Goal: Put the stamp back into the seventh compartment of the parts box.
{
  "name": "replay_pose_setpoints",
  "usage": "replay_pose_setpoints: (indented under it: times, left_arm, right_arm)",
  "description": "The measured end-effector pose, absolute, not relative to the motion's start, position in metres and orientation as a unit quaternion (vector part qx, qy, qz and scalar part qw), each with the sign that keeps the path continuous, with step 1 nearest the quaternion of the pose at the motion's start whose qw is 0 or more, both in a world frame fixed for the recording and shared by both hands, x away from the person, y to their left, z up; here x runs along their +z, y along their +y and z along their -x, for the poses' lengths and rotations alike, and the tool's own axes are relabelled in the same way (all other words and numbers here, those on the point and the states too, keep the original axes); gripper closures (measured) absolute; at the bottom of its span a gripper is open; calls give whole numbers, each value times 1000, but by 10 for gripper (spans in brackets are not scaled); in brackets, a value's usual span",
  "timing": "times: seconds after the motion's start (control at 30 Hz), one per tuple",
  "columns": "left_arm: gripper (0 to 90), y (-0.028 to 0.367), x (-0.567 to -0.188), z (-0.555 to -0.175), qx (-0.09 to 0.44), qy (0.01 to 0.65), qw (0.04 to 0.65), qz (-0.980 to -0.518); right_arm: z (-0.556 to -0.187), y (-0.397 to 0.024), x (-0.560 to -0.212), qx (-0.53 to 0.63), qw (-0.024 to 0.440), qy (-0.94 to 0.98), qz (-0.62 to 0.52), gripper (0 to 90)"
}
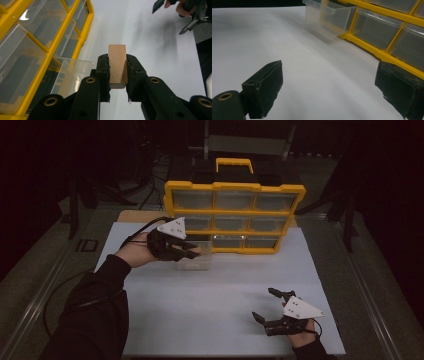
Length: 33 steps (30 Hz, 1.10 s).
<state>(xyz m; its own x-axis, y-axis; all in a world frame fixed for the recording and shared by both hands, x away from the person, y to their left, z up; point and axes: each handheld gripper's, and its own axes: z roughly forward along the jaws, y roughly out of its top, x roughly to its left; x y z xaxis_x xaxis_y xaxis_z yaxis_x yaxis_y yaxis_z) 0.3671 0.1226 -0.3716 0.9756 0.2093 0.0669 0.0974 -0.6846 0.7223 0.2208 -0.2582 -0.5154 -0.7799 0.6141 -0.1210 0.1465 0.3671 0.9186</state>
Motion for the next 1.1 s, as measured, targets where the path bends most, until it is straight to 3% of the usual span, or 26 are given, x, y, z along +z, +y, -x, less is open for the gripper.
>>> replay_pose_setpoints:
  times: [1.1]
  left_arm:
    - [752,127,-391,-404,96,198,410,-885]
  right_arm:
    - [-221,-259,-515,510,229,794,-238,82]
